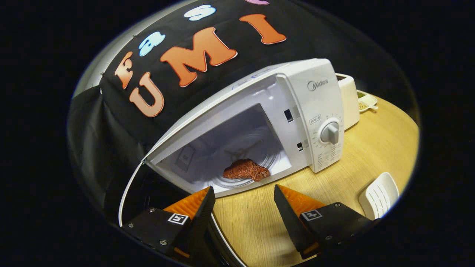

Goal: Open the microwave, put the food inside, and close the microwave door.

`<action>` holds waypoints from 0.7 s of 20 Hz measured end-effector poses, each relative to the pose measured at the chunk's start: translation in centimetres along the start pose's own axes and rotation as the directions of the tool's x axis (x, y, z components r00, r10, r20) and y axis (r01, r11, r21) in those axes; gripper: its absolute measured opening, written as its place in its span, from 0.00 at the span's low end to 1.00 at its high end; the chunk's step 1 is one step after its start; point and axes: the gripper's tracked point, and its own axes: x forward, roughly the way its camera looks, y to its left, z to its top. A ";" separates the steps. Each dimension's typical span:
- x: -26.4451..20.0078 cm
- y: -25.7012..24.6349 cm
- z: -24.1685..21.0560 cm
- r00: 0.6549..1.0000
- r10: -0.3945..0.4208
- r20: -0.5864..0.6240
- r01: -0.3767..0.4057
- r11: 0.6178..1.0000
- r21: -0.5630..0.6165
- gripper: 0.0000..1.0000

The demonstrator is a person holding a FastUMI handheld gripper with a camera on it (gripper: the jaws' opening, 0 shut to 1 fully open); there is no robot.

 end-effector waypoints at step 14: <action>-17.5 3.5 2.6 0.952 -0.068 0.297 0.130 0.973 -0.193 0.93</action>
